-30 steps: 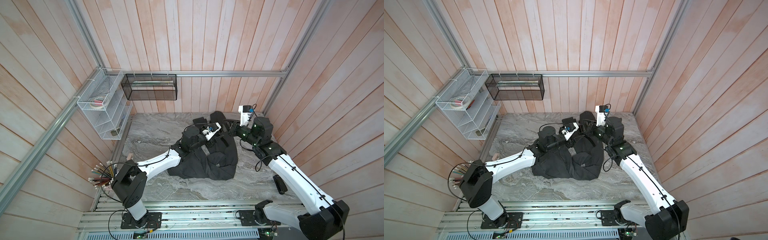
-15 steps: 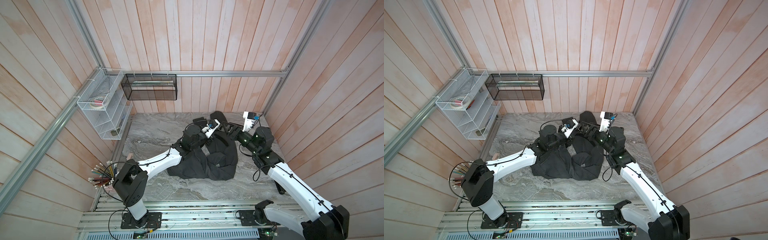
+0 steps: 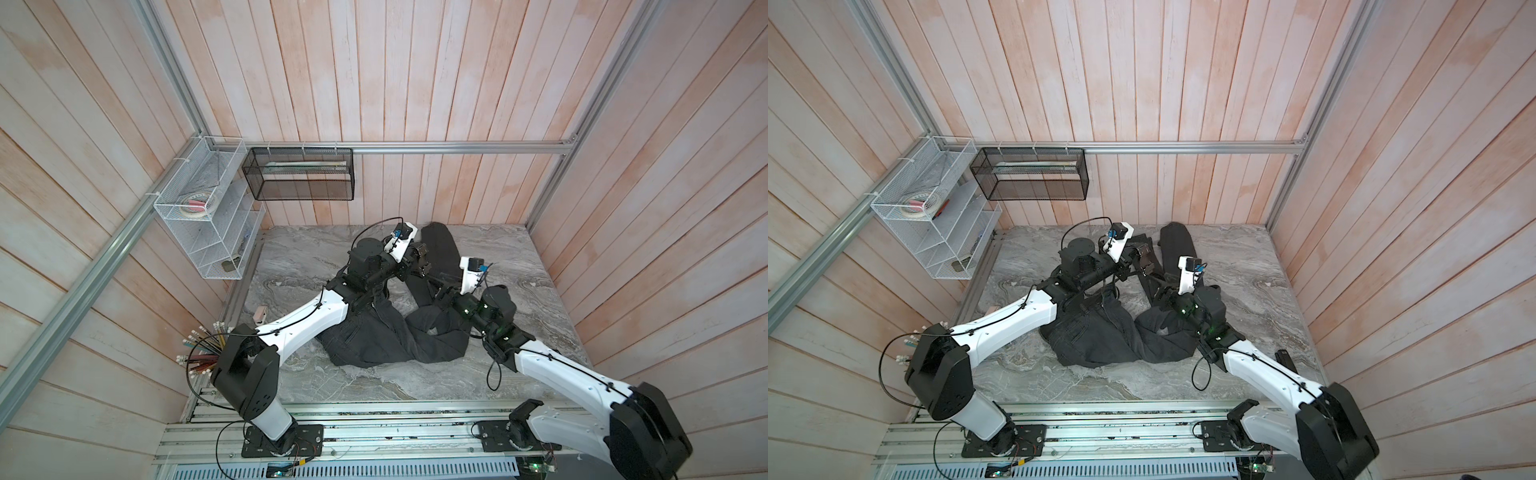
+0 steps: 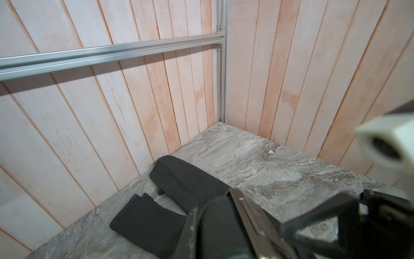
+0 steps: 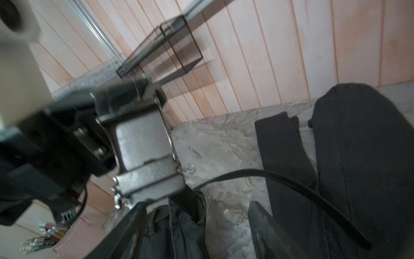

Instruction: Remove the belt from the trousers

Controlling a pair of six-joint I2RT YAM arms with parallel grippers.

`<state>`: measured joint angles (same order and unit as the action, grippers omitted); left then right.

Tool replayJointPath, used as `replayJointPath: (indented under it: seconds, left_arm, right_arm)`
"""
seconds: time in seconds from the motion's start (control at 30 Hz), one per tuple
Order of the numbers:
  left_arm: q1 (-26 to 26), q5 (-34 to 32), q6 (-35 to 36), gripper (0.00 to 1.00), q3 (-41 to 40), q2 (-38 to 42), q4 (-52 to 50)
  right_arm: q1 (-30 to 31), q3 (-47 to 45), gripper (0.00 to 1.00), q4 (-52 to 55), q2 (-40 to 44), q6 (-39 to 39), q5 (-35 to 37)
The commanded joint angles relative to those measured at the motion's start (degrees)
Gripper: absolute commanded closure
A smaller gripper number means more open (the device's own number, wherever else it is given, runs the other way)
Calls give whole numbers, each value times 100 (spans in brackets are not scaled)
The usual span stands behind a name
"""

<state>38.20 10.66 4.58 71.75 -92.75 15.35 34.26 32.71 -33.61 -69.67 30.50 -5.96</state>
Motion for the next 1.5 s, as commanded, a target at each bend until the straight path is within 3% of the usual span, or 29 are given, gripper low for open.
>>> replayJointPath:
  seconds: [0.0,0.13,0.27,0.4,0.6,1.07,1.37,1.47]
  left_arm:
    - [172,437,-506,100,421,466,436]
    - [130,364,-401,100,370,593,220]
    - [7,384,-687,100,173,703,393]
    - [-49,562,-1034,100,244,670,574]
    - [-67,657,-1198,100,410,695,568]
    - [-110,635,-1249,100,479,1095,145]
    - [-197,891,-1503,100,875,1207,-67]
    - [-231,950,-1502,100,1078,1219,-194]
  right_arm:
    - [209,-124,26,-194,-644,-204,-201]
    - [212,-209,25,-410,-368,-51,25]
    - [204,-141,23,121,250,-535,616]
    - [204,-116,23,495,142,-750,418]
    - [580,-350,23,-352,-643,-613,119]
    - [788,1011,25,-974,-3009,-399,-1178]
    - [907,1469,49,-1180,-3730,-210,-1532]
    - [933,1476,46,-1244,-3795,-137,-1628]
